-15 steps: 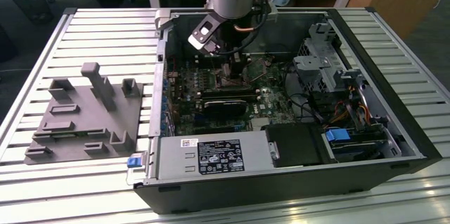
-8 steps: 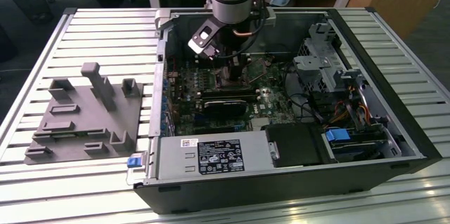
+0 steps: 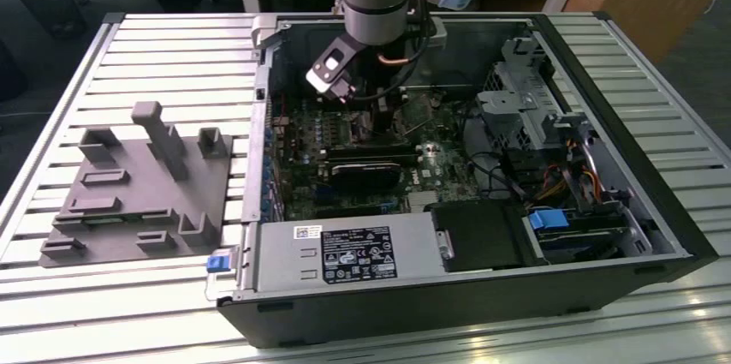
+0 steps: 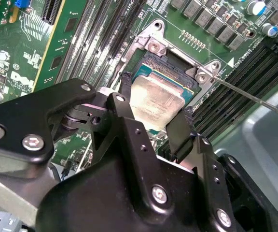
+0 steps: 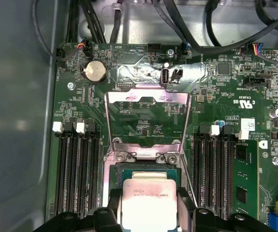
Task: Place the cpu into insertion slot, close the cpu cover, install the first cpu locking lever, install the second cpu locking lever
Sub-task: 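Place the cpu into insertion slot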
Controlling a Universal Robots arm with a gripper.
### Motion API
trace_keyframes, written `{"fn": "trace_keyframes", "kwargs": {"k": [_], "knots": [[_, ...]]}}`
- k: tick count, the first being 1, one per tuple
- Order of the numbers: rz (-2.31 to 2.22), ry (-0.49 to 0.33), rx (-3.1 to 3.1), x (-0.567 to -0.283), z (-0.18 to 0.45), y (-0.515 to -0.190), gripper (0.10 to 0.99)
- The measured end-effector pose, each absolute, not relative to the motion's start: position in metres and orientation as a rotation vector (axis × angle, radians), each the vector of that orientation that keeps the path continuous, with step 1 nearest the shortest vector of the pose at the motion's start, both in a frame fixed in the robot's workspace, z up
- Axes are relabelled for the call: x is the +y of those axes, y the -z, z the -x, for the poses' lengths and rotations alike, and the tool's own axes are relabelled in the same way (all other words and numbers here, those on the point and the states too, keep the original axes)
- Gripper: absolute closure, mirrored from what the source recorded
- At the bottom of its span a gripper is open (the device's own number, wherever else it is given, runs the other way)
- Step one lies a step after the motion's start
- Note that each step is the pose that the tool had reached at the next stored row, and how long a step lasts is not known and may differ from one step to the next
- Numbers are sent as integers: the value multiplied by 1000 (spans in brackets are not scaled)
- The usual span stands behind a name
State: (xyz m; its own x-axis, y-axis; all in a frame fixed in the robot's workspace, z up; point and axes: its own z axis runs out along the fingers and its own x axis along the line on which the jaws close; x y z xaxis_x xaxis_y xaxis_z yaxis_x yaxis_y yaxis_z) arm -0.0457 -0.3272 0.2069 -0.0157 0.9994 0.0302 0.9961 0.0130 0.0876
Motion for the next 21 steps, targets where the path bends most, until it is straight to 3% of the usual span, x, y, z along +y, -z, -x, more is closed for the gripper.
{"fn": "trace_keyframes", "kwargs": {"k": [21], "knots": [[-2179,-129,2203,-327,46,-194,545]]}}
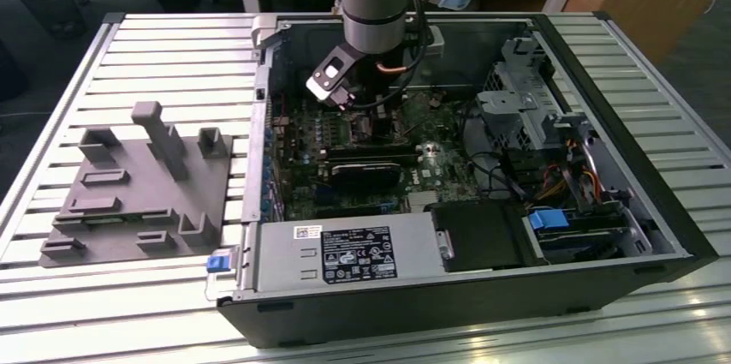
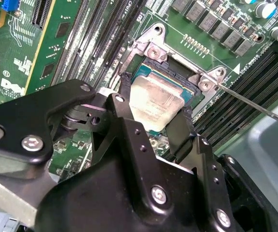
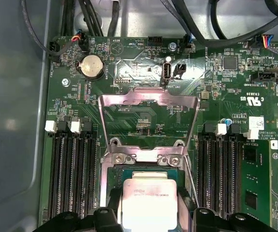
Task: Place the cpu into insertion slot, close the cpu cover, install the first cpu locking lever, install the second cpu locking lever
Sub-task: 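Place the cpu into insertion slot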
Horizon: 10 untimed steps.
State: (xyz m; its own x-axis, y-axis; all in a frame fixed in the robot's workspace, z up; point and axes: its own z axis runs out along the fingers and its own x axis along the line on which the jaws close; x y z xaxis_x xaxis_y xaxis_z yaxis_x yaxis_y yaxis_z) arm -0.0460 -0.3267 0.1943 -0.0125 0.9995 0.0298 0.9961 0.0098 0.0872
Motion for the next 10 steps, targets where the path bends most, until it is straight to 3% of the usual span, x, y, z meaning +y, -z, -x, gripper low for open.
{"fn": "trace_keyframes", "kwargs": {"k": [8,9,10], "knots": [[-2179,-129,2203,-327,46,-194,533],[-2179,-129,2203,-327,46,-194,471],[-2179,-129,2203,-326,46,-194,471]]}}
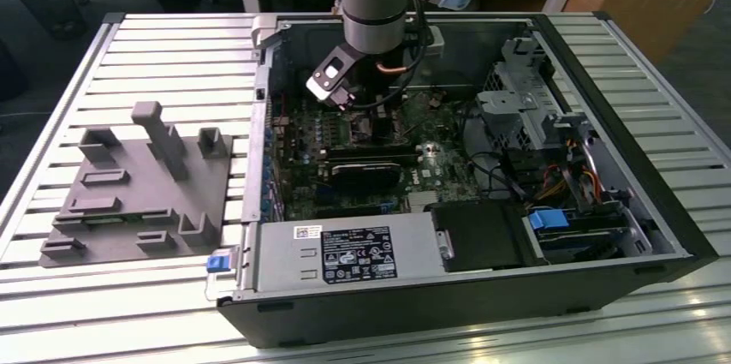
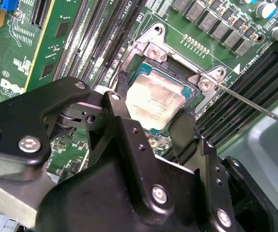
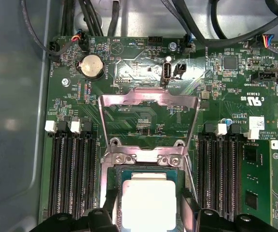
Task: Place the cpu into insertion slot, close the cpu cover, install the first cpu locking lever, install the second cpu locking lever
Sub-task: 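Place the cpu into insertion slot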
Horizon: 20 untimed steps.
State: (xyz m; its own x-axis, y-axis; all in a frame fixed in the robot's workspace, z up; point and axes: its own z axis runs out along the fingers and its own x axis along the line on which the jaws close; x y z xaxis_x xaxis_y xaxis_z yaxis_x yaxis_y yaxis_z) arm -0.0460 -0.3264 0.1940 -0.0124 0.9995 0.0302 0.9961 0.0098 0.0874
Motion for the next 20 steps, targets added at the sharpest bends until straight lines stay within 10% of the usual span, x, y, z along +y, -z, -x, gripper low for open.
{"fn": "trace_keyframes", "kwargs": {"k": [20], "knots": [[-2182,-130,2201,-322,46,-197,471]]}}
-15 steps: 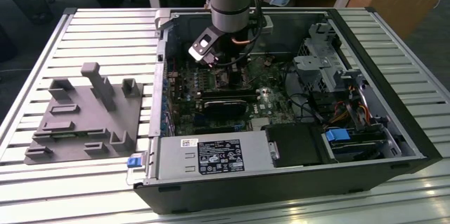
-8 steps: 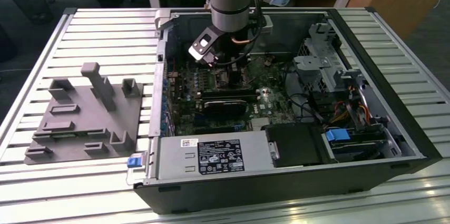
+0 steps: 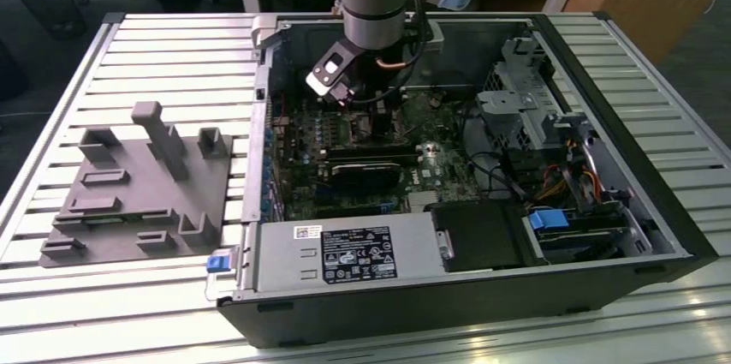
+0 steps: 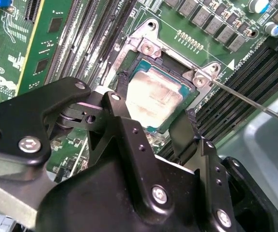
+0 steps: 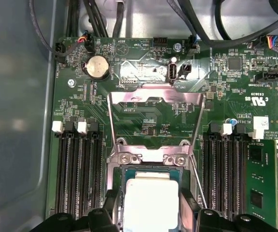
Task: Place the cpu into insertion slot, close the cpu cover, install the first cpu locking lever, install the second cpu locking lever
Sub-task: 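Place the cpu into insertion slot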
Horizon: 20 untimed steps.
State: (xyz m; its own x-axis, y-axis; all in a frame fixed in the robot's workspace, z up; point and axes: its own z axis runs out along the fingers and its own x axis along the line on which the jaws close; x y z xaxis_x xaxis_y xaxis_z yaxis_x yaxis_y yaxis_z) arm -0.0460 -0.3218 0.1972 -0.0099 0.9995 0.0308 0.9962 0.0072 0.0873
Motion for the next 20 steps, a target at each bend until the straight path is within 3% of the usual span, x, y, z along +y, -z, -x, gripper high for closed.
{"fn": "trace_keyframes", "kwargs": {"k": [9,11,12,14,15,20], "knots": [[-2185,-125,2203,-322,46,-211,486],[-2185,-124,2204,-323,46,-212,612],[-2186,-123,2205,-323,46,-212,612],[-2188,-118,2207,-324,44,-212,725],[-2190,-115,2208,-324,43,-212,725],[-2195,-104,2214,-325,41,-214,961]]}}
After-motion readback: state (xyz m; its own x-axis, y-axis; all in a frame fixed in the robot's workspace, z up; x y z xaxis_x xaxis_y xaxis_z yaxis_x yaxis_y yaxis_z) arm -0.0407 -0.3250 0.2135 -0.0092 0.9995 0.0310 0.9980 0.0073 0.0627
